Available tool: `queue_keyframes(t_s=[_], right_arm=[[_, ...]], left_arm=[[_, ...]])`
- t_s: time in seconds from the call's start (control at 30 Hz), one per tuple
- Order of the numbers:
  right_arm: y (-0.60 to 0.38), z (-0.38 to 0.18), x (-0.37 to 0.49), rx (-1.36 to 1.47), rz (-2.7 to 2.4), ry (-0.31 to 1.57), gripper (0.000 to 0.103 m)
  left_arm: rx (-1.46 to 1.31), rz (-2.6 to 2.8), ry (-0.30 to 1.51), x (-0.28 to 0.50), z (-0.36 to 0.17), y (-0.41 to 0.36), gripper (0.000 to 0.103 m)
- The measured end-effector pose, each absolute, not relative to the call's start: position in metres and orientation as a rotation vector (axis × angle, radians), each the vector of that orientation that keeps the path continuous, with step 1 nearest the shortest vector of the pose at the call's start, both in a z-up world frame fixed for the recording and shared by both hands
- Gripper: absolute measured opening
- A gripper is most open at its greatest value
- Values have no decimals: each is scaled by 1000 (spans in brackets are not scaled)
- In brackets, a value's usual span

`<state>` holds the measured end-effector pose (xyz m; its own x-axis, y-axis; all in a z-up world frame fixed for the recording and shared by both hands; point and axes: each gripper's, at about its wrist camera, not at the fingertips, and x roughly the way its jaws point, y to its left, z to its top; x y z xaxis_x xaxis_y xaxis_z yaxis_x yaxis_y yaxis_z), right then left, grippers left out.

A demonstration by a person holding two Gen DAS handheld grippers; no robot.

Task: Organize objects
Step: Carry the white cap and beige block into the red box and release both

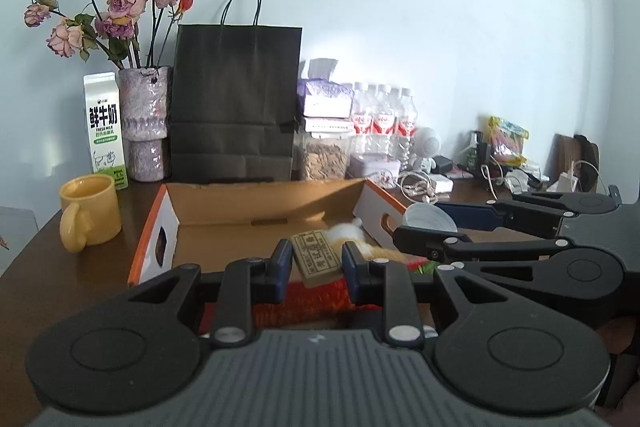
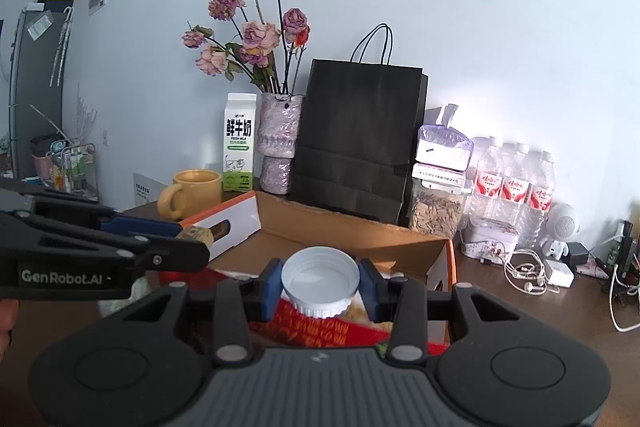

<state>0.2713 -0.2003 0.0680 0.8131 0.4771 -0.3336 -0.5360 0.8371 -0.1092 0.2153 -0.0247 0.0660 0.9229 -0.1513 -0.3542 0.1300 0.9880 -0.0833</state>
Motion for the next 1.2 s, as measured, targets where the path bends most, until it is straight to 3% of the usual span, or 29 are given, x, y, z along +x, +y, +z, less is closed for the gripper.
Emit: queue_keyframes(t_s=[0.5, 0.97, 1.0, 1.03, 1.07, 1.13, 1.2], right_arm=[[-138, 36, 377, -190, 559, 450, 39], [-140, 14, 387, -182, 541, 514, 43], [-140, 13, 387, -182, 538, 515, 48], [-140, 14, 388, -181, 532, 515, 64], [-140, 13, 388, -183, 525, 516, 86], [-140, 14, 387, -181, 514, 505, 102], [-140, 14, 388, -173, 511, 508, 103]], left_arm=[[-107, -73, 379, 315, 50, 13, 28], [-106, -51, 451, 330, 29, 20, 30], [-109, -44, 449, 329, 30, 20, 33], [-113, -39, 450, 329, 30, 21, 51], [-117, -27, 447, 329, 31, 22, 79], [-109, 12, 425, 328, 33, 23, 102], [-105, 31, 408, 327, 35, 23, 103]])
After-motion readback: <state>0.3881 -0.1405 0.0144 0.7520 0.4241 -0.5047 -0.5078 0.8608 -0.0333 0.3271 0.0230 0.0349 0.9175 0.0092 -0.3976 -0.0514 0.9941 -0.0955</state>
